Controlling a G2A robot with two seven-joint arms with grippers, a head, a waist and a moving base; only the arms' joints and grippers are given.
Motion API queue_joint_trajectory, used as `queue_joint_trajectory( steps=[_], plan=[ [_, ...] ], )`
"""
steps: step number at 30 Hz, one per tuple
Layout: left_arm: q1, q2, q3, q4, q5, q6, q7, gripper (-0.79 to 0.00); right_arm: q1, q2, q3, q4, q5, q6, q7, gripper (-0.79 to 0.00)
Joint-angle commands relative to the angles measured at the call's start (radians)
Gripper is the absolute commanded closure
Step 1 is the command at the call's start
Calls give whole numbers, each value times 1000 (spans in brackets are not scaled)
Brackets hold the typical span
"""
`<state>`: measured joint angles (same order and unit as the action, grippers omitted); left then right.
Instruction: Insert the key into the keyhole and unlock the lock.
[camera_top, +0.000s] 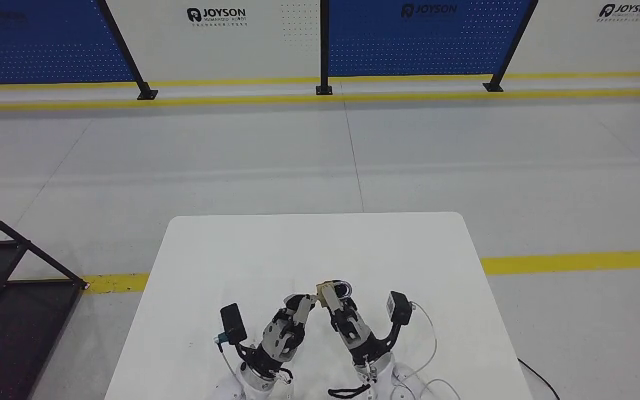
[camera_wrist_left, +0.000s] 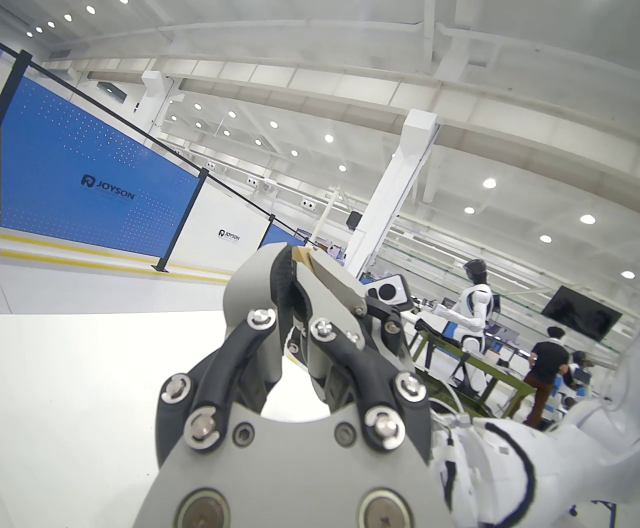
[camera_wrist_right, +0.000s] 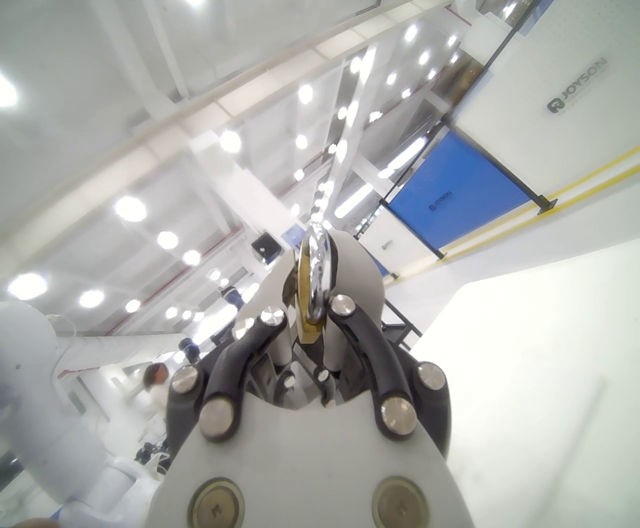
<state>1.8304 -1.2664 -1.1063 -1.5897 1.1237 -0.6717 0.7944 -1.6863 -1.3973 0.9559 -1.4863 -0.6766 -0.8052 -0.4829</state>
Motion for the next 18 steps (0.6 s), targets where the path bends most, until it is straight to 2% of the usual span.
queue_joint_trajectory(
  steps=[1, 10, 16, 17, 18],
  plan=[
    [-2, 1, 0, 8, 26, 9, 21, 0, -1, 1, 1, -2, 4, 3, 6, 0],
    [-14, 0, 12, 29, 112, 90, 100, 0, -8, 3, 6, -11, 15, 3, 23, 0],
    [-23, -1, 25, 41, 115, 106, 115, 0, -13, 6, 11, -17, 19, -1, 34, 0],
    [-23, -1, 28, 42, 112, 103, 115, -40, -14, 7, 12, -18, 19, -1, 36, 0],
    [-22, -1, 30, 43, 101, 94, 114, -126, -15, 7, 13, -19, 20, -2, 37, 0]
  ],
)
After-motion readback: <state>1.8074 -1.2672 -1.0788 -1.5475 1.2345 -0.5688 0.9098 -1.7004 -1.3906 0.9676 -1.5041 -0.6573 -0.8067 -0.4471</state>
